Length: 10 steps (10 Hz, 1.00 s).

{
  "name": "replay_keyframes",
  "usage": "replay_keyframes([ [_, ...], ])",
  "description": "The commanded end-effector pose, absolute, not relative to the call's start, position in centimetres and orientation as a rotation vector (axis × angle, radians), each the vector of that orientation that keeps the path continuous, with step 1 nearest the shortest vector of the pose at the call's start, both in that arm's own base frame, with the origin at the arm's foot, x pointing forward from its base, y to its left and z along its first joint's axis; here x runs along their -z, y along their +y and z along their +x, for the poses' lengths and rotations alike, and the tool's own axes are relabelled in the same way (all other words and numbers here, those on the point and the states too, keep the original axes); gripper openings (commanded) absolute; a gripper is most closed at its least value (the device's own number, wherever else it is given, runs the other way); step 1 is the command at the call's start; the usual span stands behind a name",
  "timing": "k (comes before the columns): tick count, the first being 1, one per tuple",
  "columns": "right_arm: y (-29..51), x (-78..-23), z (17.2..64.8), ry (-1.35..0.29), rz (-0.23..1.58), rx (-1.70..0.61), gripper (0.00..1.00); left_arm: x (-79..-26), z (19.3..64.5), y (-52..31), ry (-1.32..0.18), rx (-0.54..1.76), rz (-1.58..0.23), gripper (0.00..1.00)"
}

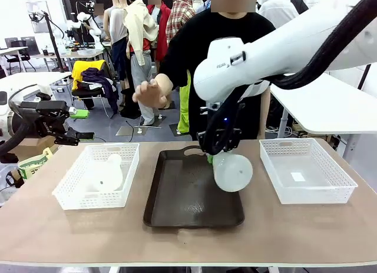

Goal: Prepare the laboratory tools.
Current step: While moving the picked Big flask to the Handle tray indicated by the person, stop as directed by the person.

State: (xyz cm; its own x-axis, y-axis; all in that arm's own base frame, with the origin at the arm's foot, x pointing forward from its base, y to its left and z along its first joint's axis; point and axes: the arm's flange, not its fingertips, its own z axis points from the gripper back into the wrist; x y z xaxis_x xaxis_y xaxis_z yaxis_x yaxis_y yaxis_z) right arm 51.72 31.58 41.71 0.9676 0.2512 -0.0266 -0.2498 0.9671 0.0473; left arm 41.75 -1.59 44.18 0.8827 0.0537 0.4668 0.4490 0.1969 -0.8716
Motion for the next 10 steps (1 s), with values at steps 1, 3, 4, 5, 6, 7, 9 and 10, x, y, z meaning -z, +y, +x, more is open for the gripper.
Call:
replay_keyframes([
  [1,33.14,-41.24,51.98,0.015,0.039,-0.255,0.0,-44.34,41.68,-1.29,-0.437,0.305,-1.356,1.0],
  [3,33.52,-40.53,52.15,0.034,0.033,-0.26,0.0,-44.34,41.68,-1.29,-0.437,0.305,-1.356,1.0],
  [4,33.34,-40.74,52.38,0.031,0.047,-0.248,0.0,-44.34,41.68,-1.29,-0.437,0.305,-1.356,1.0],
  [5,33.1,-41.05,52.53,0.036,0.066,-0.243,0.0,-44.34,41.68,-1.29,-0.437,0.305,-1.356,1.0],
  [6,32.78,-41.38,52.74,0.058,0.069,-0.242,0.0,-44.34,41.68,-1.29,-0.437,0.305,-1.356,1.0],
  [7,33.17,-40.41,51.93,0.04,0.051,-0.272,0.0,-44.34,41.68,-1.29,-0.437,0.305,-1.356,1.0],
  [9,33.17,-40.41,51.93,0.04,0.051,-0.272,0.0,-44.34,41.68,-1.29,-0.437,0.305,-1.356,1.0],
  [10,33.17,-40.41,51.93,0.04,0.051,-0.272,0.0,-44.34,41.68,-1.29,-0.437,0.305,-1.356,1.0],
])
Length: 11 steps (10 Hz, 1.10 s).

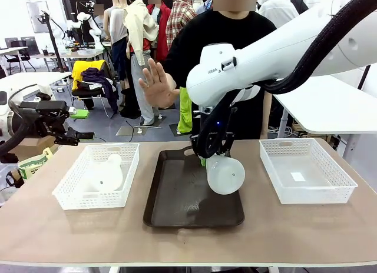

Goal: Prepare the laboratory tools.
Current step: While moving the picked Big flask to the Handle tray indicated by the person, stop as directed by the person, then place the picked Big flask upright in the Handle tray as instructed by the person.

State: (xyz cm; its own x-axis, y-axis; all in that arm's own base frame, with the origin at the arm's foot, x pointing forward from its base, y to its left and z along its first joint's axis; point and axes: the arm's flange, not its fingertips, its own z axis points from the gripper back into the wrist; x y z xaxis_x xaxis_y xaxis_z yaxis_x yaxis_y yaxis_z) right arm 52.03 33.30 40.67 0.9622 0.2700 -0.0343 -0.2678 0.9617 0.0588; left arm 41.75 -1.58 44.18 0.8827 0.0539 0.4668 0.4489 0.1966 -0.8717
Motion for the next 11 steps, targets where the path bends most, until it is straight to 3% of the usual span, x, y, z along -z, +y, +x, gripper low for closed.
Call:
replay_keyframes([
  [1,33.17,-40.41,51.93,0.04,0.051,-0.272,0.0,-44.34,41.68,-1.29,-0.437,0.305,-1.356,1.0],
  [11,33.17,-40.41,51.93,0.04,0.051,-0.272,0.0,-44.34,41.68,-1.29,-0.437,0.305,-1.356,1.0],
])
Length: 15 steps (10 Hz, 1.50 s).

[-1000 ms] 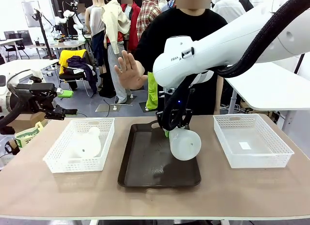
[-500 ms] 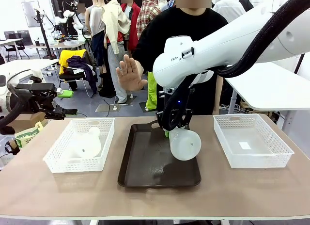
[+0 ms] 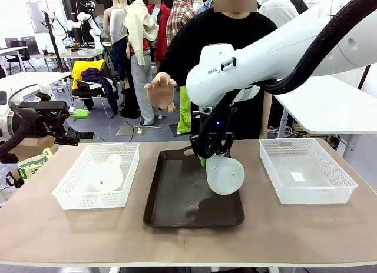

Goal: Prepare the laboratory tools.
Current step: Place the picked Big flask upright in the Handle tray as instructed by the person.

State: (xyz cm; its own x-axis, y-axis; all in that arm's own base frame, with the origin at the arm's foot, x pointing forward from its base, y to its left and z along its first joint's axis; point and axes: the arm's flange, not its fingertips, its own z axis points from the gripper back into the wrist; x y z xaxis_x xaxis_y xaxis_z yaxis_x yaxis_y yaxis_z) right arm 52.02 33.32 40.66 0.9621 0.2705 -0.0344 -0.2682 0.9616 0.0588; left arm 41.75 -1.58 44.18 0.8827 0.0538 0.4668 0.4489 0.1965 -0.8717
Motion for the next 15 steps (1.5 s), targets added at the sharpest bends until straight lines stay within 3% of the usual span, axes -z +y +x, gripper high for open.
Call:
replay_keyframes([
  [1,33.17,-40.41,51.93,0.04,0.051,-0.272,0.0,-44.34,41.68,-1.29,-0.437,0.305,-1.356,1.0],
  [15,33.17,-40.41,51.93,0.04,0.051,-0.272,0.0,-44.34,41.68,-1.29,-0.437,0.305,-1.356,1.0],
])
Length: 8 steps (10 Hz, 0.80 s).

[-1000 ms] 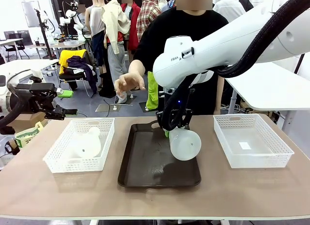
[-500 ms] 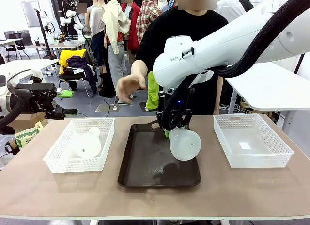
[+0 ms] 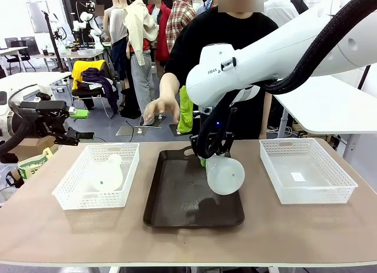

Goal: Prepare the laboratory tools.
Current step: Place the picked Big flask upright in the Handle tray as instructed by the person.

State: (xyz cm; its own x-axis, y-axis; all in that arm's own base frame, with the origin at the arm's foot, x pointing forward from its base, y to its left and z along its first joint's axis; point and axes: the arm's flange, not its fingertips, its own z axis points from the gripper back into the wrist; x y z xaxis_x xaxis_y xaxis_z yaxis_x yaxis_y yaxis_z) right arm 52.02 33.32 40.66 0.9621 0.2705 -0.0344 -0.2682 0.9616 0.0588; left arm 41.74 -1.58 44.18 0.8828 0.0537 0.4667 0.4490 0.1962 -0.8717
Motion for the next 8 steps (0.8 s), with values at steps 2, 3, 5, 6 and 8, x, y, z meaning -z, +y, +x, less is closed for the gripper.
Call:
replay_keyframes([
  [2,33.17,-40.41,51.93,0.04,0.051,-0.272,0.0,-44.34,41.68,-1.29,-0.437,0.305,-1.356,1.0],
  [3,33.17,-40.41,51.93,0.04,0.051,-0.272,0.0,-44.34,41.68,-1.29,-0.437,0.305,-1.356,1.0],
  [5,33.17,-40.41,51.93,0.04,0.051,-0.272,0.0,-44.34,41.68,-1.29,-0.437,0.305,-1.356,1.0],
  [6,33.17,-40.41,51.93,0.04,0.051,-0.272,0.0,-44.34,41.68,-1.29,-0.437,0.305,-1.356,1.0],
  [8,33.17,-40.41,51.93,0.04,0.051,-0.272,0.0,-44.34,41.68,-1.29,-0.437,0.305,-1.356,1.0],
])
